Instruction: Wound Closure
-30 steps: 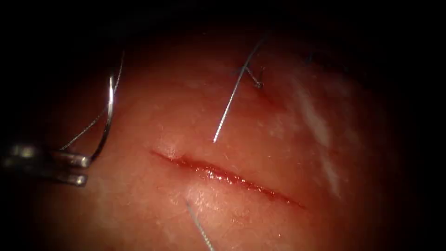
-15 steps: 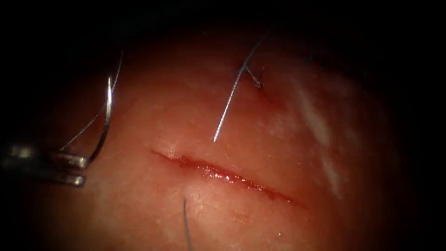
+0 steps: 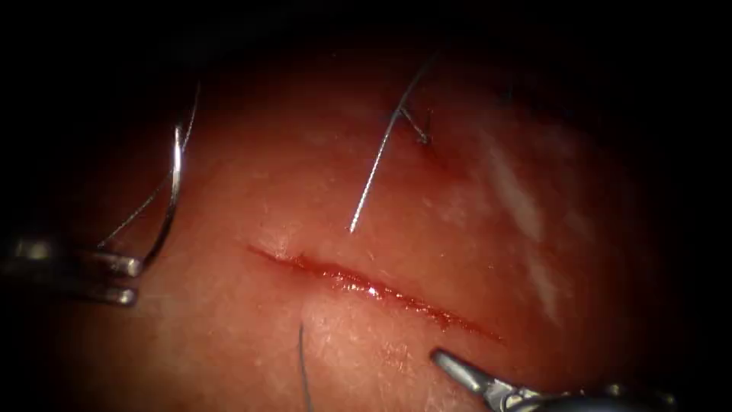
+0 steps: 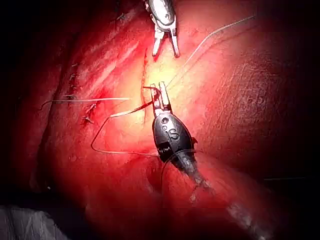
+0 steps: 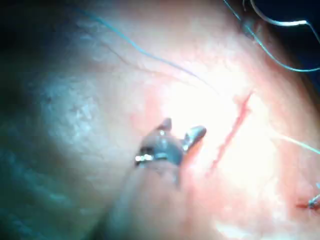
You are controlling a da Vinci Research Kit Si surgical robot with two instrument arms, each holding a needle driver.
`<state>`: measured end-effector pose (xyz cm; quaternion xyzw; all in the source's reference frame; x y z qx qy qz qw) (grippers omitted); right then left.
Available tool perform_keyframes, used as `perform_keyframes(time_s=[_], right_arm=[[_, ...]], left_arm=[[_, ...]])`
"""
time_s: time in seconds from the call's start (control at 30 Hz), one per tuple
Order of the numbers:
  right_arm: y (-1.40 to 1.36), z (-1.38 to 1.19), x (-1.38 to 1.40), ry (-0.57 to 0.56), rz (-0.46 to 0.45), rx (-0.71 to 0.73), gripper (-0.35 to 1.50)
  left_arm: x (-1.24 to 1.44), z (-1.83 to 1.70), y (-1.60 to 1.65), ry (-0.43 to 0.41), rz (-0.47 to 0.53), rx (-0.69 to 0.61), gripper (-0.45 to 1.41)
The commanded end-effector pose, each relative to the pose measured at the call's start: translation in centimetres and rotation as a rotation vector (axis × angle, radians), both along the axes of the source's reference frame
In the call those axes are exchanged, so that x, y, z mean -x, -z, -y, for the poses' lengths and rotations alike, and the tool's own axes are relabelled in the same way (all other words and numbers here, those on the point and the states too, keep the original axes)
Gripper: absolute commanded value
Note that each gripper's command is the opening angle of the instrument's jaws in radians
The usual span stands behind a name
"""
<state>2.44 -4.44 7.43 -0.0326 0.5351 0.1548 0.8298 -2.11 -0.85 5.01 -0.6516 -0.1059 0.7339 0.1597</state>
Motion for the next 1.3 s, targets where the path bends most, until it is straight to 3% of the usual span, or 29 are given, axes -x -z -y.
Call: perform_keyframes(time_s=[0.03, 0.43, 0.77, 0.8, 0.87, 0.9, 0.93, 1.03, 1.3], right_arm=[[-0.07, -0.04, -0.2, -0.006, -0.004, -0.002, 1.06], [-0.24, -0.26, -0.8, -0.002, -0.031, -0.004, 1.06], [-0.32, -0.34, -1.05, 0.018, -0.047, 0.0, 0.98], [-0.33, -0.34, -1.06, 0.027, -0.048, -0.002, 0.91], [-0.34, -0.31, -1.08, 0.064, -0.058, -0.01, 0.46], [-0.34, -0.3, -1.08, 0.084, -0.062, -0.015, 0.17], [-0.34, -0.26, -1.06, 0.111, -0.064, -0.021, -0.35], [-0.33, -0.18, -0.98, 0.166, -0.066, -0.032, -0.35], [-0.11, 0.1, -0.6, 0.179, -0.052, -0.015, -0.35]], left_arm=[[0.04, 0.01, -0.07, 0.0, 0.001, 0.001, -0.45], [0.04, 0.02, -0.07, 0.0, 0.001, 0.002, -0.45], [0.04, 0.02, -0.07, -0.001, 0.001, 0.002, -0.45], [0.04, 0.02, -0.07, -0.001, 0.002, 0.002, -0.45], [0.04, 0.02, -0.07, -0.001, 0.002, 0.002, -0.45], [0.04, 0.01, -0.07, -0.001, 0.002, 0.001, -0.45], [0.04, 0.01, -0.07, -0.001, 0.002, 0.001, -0.45], [0.04, 0.01, -0.07, -0.001, 0.002, 0.001, -0.45], [0.04, 0.01, -0.07, -0.001, 0.002, 0.001, -0.45]])
